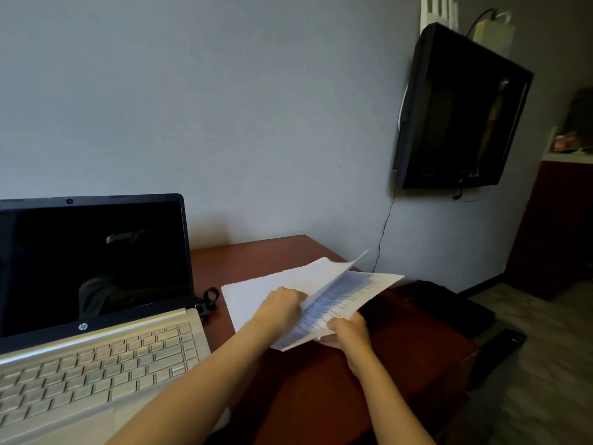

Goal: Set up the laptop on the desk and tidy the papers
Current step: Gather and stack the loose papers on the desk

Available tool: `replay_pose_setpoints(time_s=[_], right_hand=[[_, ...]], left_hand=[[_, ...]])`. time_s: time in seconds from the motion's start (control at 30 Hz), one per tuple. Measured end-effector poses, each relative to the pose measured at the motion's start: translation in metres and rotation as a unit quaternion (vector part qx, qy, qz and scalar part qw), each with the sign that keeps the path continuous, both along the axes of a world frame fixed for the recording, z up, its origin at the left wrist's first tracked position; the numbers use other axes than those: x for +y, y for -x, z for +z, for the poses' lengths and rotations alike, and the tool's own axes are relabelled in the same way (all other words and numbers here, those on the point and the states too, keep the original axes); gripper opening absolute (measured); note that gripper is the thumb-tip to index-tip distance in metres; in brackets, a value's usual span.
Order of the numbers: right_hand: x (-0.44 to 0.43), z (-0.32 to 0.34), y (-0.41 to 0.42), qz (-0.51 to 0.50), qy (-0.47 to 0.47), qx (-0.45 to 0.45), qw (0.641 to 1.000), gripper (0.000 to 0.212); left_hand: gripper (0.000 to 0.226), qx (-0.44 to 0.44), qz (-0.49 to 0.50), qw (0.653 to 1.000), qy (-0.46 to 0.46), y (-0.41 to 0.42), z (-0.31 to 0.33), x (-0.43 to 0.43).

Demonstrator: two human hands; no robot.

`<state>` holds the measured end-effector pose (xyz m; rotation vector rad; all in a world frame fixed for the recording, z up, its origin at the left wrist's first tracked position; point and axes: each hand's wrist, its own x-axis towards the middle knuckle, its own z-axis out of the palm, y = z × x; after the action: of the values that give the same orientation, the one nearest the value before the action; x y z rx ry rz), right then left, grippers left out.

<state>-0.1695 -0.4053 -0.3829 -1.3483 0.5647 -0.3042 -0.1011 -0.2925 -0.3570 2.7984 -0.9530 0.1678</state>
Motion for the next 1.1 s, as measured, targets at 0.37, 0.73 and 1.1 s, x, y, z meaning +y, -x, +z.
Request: replay_pose_setpoints(time_s=[0.37, 0.73, 1.1], right_hand=[[-0.01, 0.005, 0.017, 0.051, -0.077, 0.005, 0.996, 0.014], [-0.017, 0.008, 0.032, -0.054, 0.116, 0.01, 0.992, 0.043], [-0.037, 0.045, 0.05, -0.06, 0.118, -0.065, 0.989, 0.037]], left_hand=[[0.031, 0.432, -0.009, 0.85, 0.301, 0.019, -0.005, -0.005], [0.059, 0.245, 0.086, 0.925, 0.278, 0.0, 0.002, 0.047], [0.044, 0.268, 0.087, 0.789, 0.546, 0.004, 0.031, 0.057]])
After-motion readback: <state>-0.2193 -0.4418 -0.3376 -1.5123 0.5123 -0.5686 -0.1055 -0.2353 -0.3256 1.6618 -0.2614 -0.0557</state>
